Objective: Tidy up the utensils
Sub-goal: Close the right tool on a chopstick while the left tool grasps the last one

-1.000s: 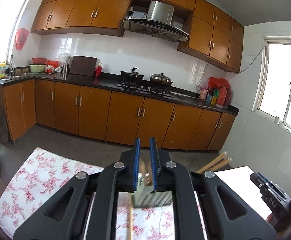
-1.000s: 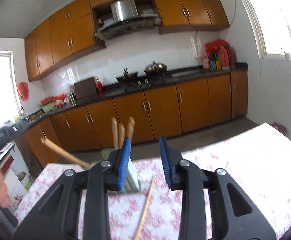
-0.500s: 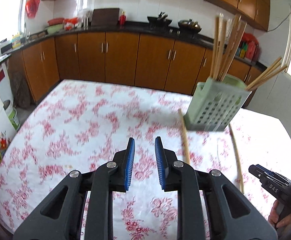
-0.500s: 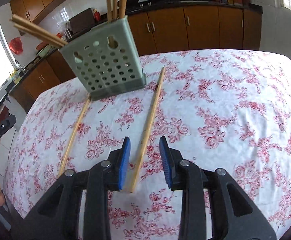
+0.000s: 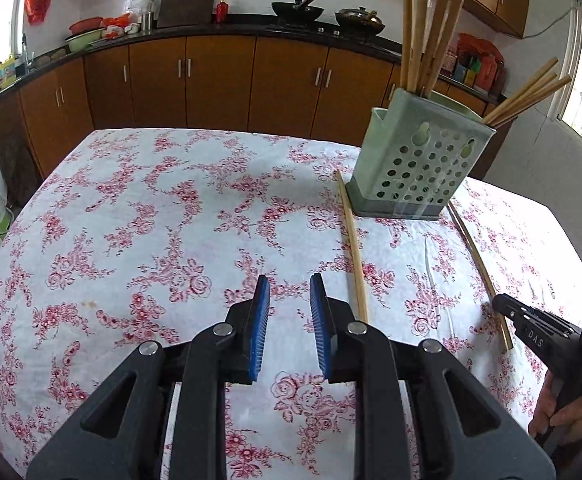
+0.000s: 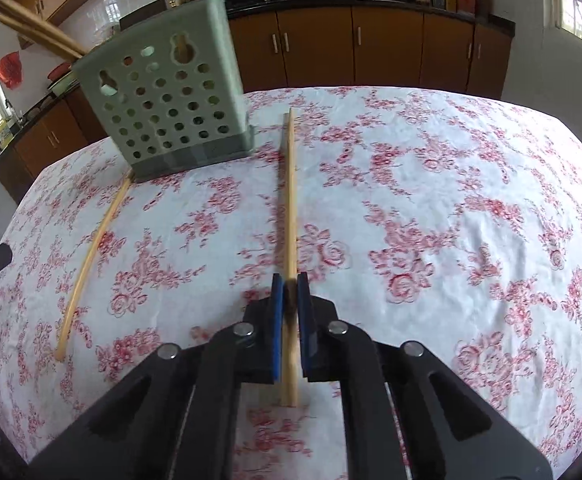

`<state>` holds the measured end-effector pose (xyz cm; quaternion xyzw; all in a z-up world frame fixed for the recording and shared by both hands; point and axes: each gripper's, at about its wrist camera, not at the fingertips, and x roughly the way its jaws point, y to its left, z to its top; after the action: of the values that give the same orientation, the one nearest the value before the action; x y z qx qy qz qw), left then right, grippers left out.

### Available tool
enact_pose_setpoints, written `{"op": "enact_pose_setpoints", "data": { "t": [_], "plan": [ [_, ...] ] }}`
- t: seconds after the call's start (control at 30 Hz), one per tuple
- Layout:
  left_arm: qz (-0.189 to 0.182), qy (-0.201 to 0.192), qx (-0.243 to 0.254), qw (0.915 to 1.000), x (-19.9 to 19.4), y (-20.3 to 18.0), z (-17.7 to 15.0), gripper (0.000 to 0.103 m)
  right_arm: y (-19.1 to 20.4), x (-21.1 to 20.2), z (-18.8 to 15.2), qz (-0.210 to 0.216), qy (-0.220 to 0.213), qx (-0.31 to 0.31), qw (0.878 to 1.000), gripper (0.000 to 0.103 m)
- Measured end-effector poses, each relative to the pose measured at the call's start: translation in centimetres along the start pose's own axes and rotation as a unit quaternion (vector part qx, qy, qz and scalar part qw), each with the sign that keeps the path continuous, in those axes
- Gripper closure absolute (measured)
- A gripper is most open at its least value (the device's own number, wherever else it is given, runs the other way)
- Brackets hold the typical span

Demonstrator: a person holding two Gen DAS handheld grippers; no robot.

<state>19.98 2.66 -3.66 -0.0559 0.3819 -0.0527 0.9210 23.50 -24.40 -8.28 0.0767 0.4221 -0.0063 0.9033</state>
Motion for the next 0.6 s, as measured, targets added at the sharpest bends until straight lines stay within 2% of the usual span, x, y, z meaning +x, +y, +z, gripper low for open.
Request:
{"op": "enact_pose_setpoints", "data": {
  "t": [0.17,0.3,0.43,0.6],
  "plan": [
    [-0.021,0.023,0.019,0.9994,1.6,-2.1,-0.6,0.073,-4.5,0.0,0.5,-0.049,-0.008,0.057,0.997,0.095],
    [-0.028,0.039,0.035,0.9982,2.9,-3.6,-1.0,0.072,-7.3,-0.4,0.5,-0.059,-0.009,0.092,0.994,0.095],
    [-0.028,0.050,0.052,0.9970,3.9,-4.9,-1.0,0.068,-7.2,-0.5,0.3,-0.061,-0.011,0.081,0.995,0.095],
    [-0.007,0.060,0.060,0.9964,5.2,-5.6,-1.1,0.068,-6.7,-0.8,-0.1,-0.059,-0.011,0.072,0.996,0.095]
  ]
}}
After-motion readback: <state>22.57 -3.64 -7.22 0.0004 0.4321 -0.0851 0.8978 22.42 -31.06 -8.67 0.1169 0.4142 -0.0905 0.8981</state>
